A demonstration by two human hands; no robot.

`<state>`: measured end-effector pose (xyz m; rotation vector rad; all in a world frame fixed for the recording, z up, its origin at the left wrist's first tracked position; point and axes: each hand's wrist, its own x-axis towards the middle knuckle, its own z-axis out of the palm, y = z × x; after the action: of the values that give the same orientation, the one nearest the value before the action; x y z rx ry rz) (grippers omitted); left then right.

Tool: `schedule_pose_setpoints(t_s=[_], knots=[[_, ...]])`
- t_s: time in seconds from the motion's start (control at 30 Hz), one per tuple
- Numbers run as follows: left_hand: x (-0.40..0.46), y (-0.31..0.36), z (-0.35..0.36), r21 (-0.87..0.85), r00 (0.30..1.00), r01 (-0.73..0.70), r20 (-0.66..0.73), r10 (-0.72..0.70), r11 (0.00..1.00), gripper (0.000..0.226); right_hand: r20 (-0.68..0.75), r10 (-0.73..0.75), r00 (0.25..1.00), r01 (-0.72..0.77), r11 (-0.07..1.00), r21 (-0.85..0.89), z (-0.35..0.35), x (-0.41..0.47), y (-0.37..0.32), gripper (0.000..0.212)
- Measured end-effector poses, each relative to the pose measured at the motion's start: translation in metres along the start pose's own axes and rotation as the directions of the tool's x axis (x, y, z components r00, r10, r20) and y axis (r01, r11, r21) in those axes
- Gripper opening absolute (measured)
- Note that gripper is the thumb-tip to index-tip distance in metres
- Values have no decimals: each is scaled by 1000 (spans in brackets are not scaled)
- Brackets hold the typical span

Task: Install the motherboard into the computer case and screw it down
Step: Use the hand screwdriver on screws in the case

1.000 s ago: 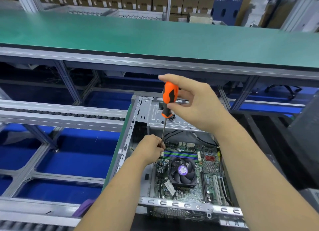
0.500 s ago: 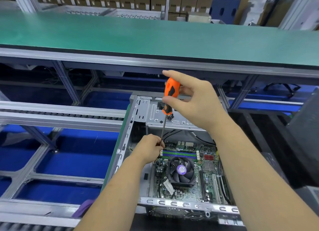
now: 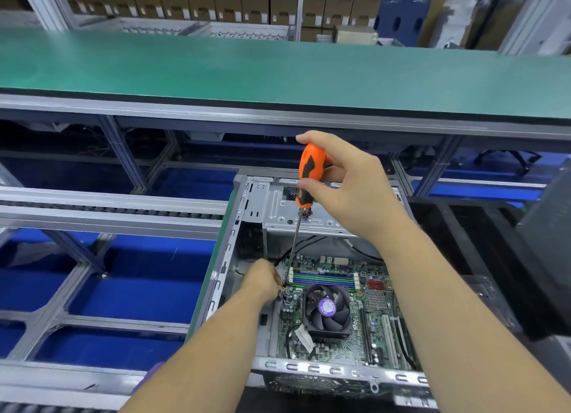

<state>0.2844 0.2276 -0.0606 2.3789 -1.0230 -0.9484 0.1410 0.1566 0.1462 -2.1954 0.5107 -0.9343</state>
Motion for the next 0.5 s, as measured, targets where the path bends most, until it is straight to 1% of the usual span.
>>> schedule_pose_setpoints(t_s=[0.07,0.2,0.33,0.5], knots=[[3,-2,2,-11,1000,-7,9,7,1000,2,-9,4,1000,-4,1000,8,0,0,2,55],[8,-7,10,-72,1000,-2,-14,1,997,11,-14,9,1000,-8,1000,18,-3,2,4,55],[13,-9,15,-164,999,14,-33,-20,986,12,-11,22,1000,-22,999,34,-4,3,6,53],[16,-13,18,-215,999,8,-45,-18,977,23,-1,20,1000,-20,999,36,-4,5,5,51]])
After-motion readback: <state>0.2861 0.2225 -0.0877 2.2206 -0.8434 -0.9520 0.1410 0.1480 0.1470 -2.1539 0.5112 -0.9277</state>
